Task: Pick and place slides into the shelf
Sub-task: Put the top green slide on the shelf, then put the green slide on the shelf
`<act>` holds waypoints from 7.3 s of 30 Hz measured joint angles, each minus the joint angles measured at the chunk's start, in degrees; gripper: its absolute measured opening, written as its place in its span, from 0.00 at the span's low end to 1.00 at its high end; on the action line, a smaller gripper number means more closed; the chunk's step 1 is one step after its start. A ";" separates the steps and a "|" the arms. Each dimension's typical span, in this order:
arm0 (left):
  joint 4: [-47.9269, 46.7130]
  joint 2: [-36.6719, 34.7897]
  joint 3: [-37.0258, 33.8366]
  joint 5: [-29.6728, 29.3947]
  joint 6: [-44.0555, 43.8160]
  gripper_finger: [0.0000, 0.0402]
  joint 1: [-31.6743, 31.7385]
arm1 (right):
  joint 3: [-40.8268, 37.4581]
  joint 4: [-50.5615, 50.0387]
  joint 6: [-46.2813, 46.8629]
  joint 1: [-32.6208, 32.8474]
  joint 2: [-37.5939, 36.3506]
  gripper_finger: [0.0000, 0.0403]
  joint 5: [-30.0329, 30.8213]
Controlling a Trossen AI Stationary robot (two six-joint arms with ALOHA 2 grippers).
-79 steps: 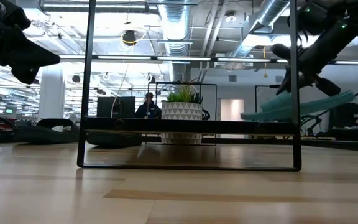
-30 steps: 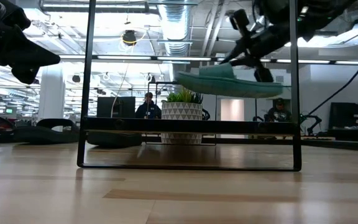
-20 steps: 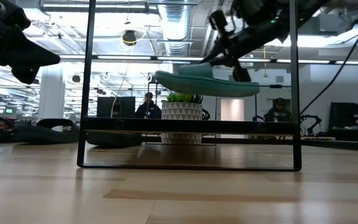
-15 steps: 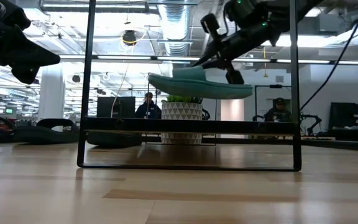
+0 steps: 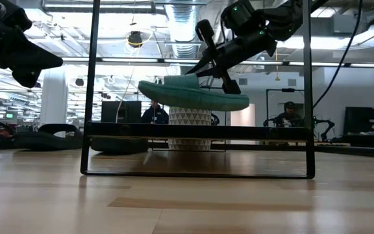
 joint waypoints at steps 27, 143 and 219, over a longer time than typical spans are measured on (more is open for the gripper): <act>0.00 0.00 0.00 0.00 0.00 0.00 -0.02 | 0.07 5.01 -0.45 -1.47 8.00 0.00 2.26; 0.00 0.00 0.00 0.00 0.00 0.00 -0.01 | 6.65 -7.79 -9.77 -2.85 11.60 0.37 -0.38; 0.00 0.01 0.00 -0.01 0.00 0.00 -0.01 | 6.97 -60.91 -72.20 4.25 -47.62 0.29 10.20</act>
